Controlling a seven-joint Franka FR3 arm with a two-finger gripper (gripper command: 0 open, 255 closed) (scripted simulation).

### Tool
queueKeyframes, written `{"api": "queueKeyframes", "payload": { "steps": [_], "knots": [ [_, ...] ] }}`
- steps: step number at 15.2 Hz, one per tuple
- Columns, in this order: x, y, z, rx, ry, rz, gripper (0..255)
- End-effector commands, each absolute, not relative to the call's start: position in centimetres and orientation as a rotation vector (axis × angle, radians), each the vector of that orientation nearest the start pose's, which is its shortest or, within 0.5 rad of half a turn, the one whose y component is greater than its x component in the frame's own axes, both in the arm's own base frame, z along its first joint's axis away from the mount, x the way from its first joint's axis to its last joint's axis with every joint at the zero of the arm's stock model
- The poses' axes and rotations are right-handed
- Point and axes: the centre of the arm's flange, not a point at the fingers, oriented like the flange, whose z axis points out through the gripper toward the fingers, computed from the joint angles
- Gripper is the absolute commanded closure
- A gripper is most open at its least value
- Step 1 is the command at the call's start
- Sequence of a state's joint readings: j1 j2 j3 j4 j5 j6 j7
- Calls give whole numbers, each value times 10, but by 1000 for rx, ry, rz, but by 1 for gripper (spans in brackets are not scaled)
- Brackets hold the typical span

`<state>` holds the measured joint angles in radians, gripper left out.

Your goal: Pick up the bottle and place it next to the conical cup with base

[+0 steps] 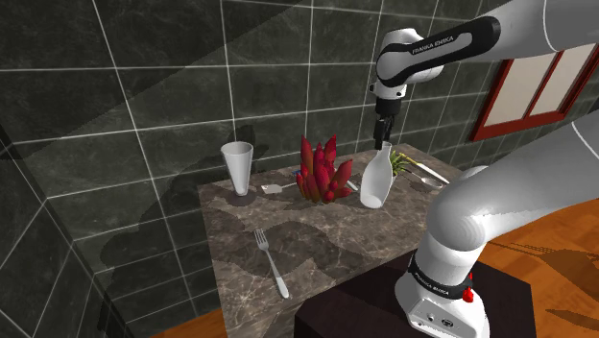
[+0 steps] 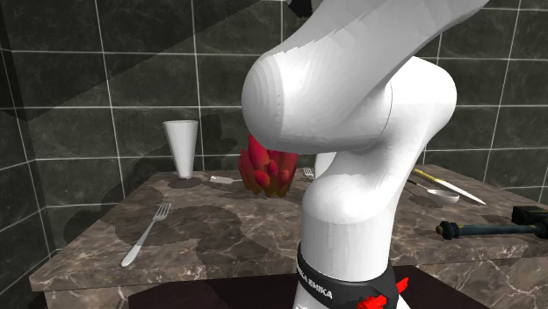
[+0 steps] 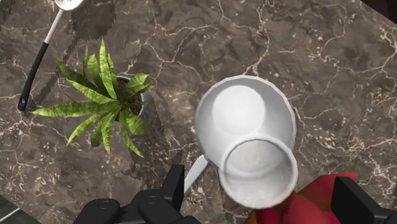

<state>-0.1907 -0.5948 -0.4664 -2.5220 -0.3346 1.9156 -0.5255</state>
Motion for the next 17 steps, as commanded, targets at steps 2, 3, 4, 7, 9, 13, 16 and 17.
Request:
{"api": "queueKeyframes", "payload": {
  "steps": [2,3,4,7,9,13,16,17],
  "knots": [
    [281,-254,436,-3162,-109,109,0],
    [280,-254,431,-3162,-109,109,0],
    [280,-254,427,-3162,-109,109,0],
    [280,-254,427,-3162,-109,109,0],
    [280,-254,427,-3162,-109,109,0],
    [280,-254,428,-3162,-109,109,255],
    [280,-254,428,-3162,-109,109,255],
    [280,-254,428,-3162,-109,109,255]
  ]
}}
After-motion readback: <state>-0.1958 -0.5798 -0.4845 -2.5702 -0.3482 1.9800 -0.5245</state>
